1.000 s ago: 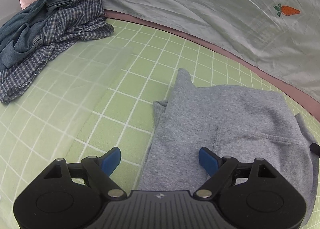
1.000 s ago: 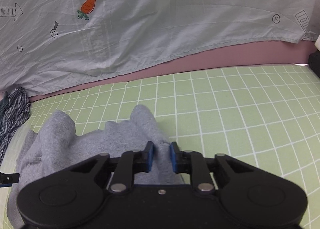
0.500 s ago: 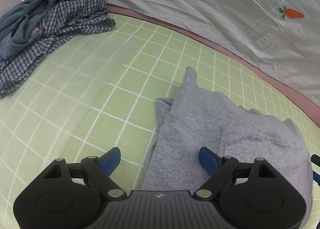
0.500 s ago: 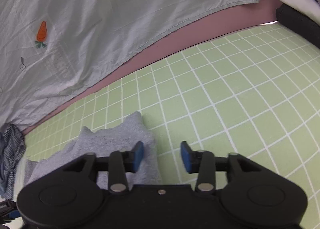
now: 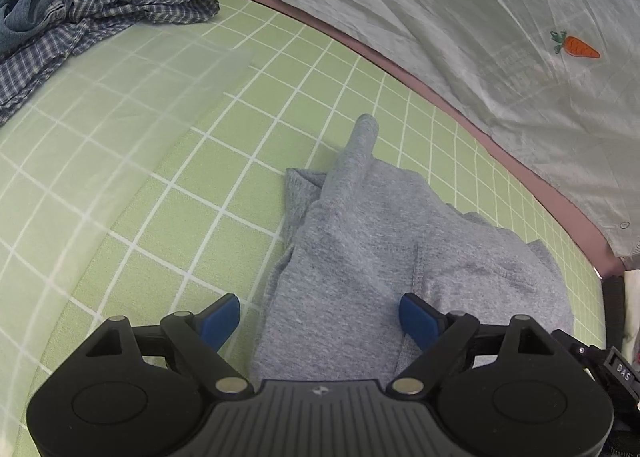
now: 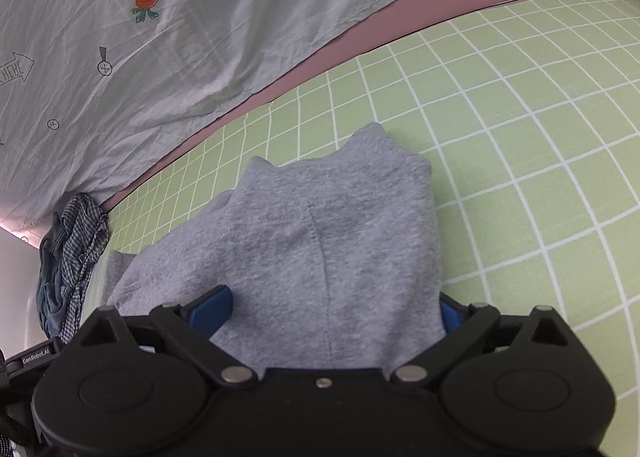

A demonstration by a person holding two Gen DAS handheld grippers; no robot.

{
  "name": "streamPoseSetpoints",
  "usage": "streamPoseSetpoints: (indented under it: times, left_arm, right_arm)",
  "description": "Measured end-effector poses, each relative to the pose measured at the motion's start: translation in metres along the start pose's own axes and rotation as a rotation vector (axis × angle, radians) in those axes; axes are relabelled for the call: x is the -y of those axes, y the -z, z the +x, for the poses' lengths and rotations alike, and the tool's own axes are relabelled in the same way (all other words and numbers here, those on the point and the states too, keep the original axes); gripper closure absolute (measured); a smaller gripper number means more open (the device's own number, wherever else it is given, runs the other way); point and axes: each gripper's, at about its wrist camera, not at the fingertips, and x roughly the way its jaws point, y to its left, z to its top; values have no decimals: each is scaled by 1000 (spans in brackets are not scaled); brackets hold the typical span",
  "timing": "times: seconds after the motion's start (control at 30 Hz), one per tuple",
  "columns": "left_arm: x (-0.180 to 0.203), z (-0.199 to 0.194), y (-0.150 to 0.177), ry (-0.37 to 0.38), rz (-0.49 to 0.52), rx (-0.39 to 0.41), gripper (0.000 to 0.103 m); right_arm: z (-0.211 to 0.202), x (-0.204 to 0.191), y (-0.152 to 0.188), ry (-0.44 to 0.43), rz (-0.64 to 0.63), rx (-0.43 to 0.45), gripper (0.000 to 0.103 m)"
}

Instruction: Fold clothes

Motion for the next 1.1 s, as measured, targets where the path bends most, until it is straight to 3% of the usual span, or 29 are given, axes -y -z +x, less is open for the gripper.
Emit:
streamPoseSetpoints:
  times: [0.1,0.33,0.4,0.63,0.7,0.77,0.8,0.83,0.87,0.93,1.1]
  left_arm:
    - [-3,-9,2,60,25,5,10]
    - [7,15,9,61,45,-44,7]
    - [13,22,11,69,47,-38,1]
    - [29,29,15,2,50,-8,2]
    - [36,29,19,-21,60,4,14]
    - [44,27,24,-18,74,9,49]
    - [49,25,27,-13,81,13,57]
    - [55,23,30,-18,100,20,62]
    - [62,19,32,-37,141,30,65]
    - [73,8,38,-42,202,51,67]
    - [95,-32,63,57,281,80,68]
  right_arm:
    - [0,0,-1,-3,-9,-5,1]
    - [1,-3,1,2,-17,8,0]
    - [2,-5,0,7,-23,8,0]
    - [4,-9,2,1,-31,10,0]
    - [6,-15,2,-23,-40,-9,0]
    - [11,-27,3,-43,-77,-41,0]
    - [13,-35,4,-46,-116,-60,0]
    - [14,-44,6,-59,-158,-79,7]
    - [14,-50,9,-74,-173,-86,32]
    - [8,-58,15,-106,-131,-69,49]
    - [-35,-66,32,-87,-87,4,54]
